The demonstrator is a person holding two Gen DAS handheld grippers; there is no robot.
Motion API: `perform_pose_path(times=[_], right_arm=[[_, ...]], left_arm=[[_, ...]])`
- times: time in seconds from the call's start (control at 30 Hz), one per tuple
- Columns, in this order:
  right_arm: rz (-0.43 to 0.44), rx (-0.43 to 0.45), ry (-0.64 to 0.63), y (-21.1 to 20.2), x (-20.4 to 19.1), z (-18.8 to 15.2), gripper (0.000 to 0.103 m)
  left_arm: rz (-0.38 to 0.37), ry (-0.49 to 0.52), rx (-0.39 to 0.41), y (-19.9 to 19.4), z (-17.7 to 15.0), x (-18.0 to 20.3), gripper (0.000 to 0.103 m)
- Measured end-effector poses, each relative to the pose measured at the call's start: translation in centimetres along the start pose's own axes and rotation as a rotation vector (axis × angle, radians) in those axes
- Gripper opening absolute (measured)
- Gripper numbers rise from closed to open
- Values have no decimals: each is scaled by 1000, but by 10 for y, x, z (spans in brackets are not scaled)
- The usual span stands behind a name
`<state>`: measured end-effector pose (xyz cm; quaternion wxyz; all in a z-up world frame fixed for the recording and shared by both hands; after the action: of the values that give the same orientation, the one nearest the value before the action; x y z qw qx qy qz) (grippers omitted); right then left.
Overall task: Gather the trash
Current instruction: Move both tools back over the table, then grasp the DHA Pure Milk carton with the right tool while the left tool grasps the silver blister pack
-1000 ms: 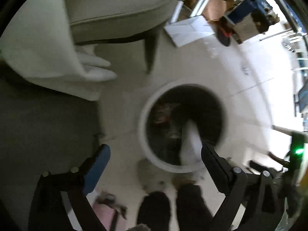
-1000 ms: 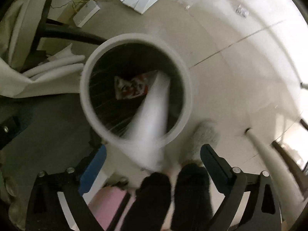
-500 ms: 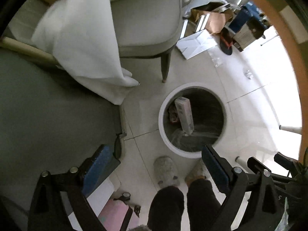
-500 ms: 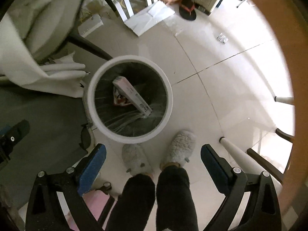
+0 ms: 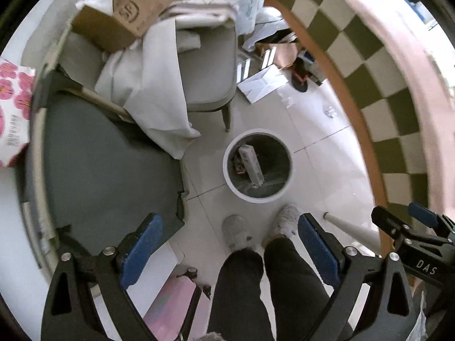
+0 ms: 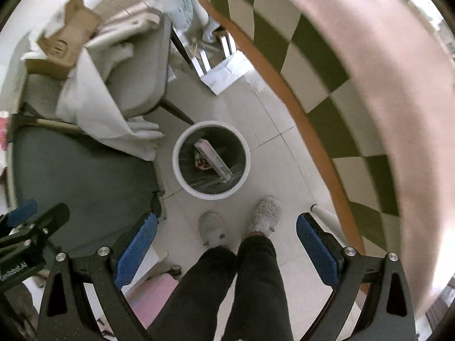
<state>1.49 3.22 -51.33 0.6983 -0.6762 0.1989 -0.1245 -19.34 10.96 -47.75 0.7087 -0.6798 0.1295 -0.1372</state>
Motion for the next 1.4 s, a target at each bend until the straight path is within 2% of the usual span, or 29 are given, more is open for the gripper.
perform_pose_path(times=[0.27, 0.4, 0.57, 0.63, 0.73, 0.83, 0.97, 1.07, 1.17, 1.2, 1.27, 1.3, 1.4], right_arm=[[97, 47, 34, -87, -5, -13, 100], [146, 98, 110, -126, 17, -2, 100], [156, 142, 235, -165, 85, 24, 100], [136, 173, 290, -180, 129, 35, 100], [60, 200, 378, -194, 211, 47, 100], [-17, 182, 465, -189, 295, 47, 100], [-112, 110, 571, -154, 393, 44, 100], [-121, 61, 592, -125, 428, 44, 99], [-116, 31, 573, -101, 441, 50, 99], [-123, 25, 559, -93, 445, 52, 95], [-113, 8, 559, -83, 449, 53, 80], [-95, -2, 568, -79, 451, 52, 66], [-62, 16, 621, -84, 465, 46, 63]], left_arm=[[-6, 11, 68, -76, -2, 8, 98], [3, 43, 139, -113, 17, 25, 98], [0, 104, 215, -150, 59, 79, 98], [4, 152, 238, -157, 79, 116, 102], [1, 211, 251, -161, 102, 169, 103], [1, 268, 236, -152, 119, 229, 103], [41, 359, 169, -116, 132, 304, 103], [62, 420, 99, -88, 134, 349, 103], [72, 460, 30, -67, 131, 389, 103], [72, 471, 17, -63, 131, 400, 103], [73, 492, -3, -55, 131, 420, 103], [71, 501, -10, -53, 133, 430, 103], [41, 508, -33, -45, 135, 463, 103]])
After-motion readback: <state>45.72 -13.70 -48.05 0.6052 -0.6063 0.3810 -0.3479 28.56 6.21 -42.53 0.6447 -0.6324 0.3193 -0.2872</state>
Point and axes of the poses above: each gripper's, at about its wrist camera, not at the fingertips, and y roughly the way its jaws point, x to its right, z to its top, the point moved 8 cm from there along y, roughly the way its jaws point, and after that the axes turned 6 degrees about y, right-handed, at the moved point
